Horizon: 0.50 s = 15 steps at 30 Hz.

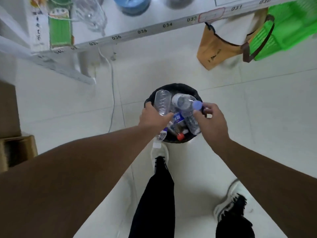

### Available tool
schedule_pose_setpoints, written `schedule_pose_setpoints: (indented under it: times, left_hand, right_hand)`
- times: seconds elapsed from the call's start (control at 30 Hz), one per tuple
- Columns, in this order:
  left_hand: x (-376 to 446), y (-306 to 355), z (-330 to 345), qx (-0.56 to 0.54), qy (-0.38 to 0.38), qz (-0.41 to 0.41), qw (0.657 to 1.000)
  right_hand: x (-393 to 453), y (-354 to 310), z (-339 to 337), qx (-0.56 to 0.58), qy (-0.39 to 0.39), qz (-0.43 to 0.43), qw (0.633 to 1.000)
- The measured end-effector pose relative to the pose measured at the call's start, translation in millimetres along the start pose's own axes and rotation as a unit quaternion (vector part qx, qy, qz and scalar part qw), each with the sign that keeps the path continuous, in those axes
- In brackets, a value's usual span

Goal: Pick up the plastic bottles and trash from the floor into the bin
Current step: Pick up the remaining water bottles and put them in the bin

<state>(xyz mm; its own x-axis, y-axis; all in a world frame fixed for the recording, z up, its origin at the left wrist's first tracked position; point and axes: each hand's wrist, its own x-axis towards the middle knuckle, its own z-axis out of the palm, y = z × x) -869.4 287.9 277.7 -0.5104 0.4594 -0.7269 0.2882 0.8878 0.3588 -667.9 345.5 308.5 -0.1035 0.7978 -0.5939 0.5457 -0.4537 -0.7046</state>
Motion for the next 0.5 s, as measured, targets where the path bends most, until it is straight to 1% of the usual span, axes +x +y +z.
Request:
schedule_pose_setpoints:
  times: [0.07, 0.13, 0.23, 0.37, 0.5]
  left_hand:
    - [9, -3, 3, 0.008, -0.028, -0.022, 0.999]
    - [7, -9, 1, 0.027, -0.029, -0.029, 0.999]
    - [-5, -17, -11, 0.068, -0.011, 0.008, 0.998]
    - [-24, -21, -35, 0.095, -0.029, 0.054, 0.994]
    - [-42, -3, -49, 0.104, -0.042, 0.093, 0.989]
  right_hand:
    - [-6, 23, 13, -0.049, -0.034, 0.039, 0.997]
    - [-17, 39, 15, -0.075, -0.024, 0.066, 0.995]
    - [-36, 47, 1, -0.096, 0.021, 0.086, 0.991]
    - [-51, 53, -35, -0.103, 0.020, 0.092, 0.990]
    - [-66, 66, -73, -0.092, 0.036, 0.103, 0.990]
